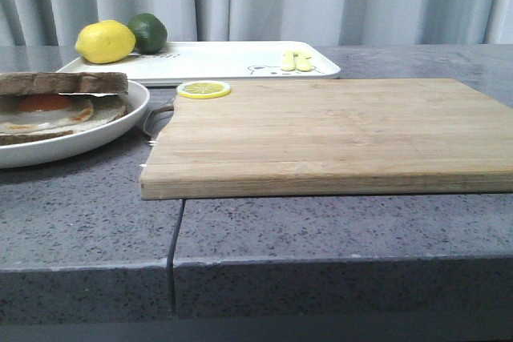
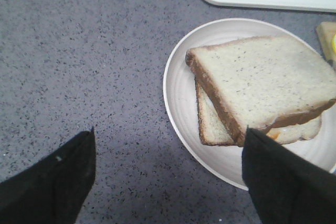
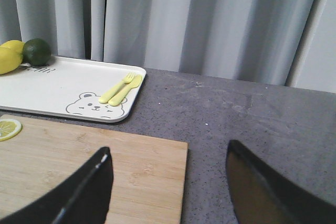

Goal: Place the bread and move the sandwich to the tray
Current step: 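Move the left gripper to the plate rim and grasp it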

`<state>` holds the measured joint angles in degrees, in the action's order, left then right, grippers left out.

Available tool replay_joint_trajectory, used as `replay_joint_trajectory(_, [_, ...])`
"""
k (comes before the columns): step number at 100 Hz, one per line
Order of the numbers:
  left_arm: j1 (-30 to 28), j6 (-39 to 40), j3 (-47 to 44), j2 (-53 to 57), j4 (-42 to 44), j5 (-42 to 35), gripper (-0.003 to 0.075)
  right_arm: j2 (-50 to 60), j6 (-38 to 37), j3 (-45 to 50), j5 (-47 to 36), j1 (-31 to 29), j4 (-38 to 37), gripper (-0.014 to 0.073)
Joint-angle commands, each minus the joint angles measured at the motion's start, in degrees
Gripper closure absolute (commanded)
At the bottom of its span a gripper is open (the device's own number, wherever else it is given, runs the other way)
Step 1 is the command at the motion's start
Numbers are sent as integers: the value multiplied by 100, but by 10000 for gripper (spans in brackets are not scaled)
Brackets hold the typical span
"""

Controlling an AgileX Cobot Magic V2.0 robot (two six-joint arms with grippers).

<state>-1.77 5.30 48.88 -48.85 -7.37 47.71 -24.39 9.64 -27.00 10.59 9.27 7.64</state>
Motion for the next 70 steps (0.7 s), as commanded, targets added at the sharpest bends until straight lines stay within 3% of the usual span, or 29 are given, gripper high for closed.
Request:
replay_joint_trajectory(1, [6, 68, 142, -387, -185, -516, 185, -11, -2, -149, -452, -37, -45, 123])
replay_joint_trajectory(70, [6, 218, 142, -1834, -414, -1318, 185, -11, -2, -149, -409, -37, -45, 123])
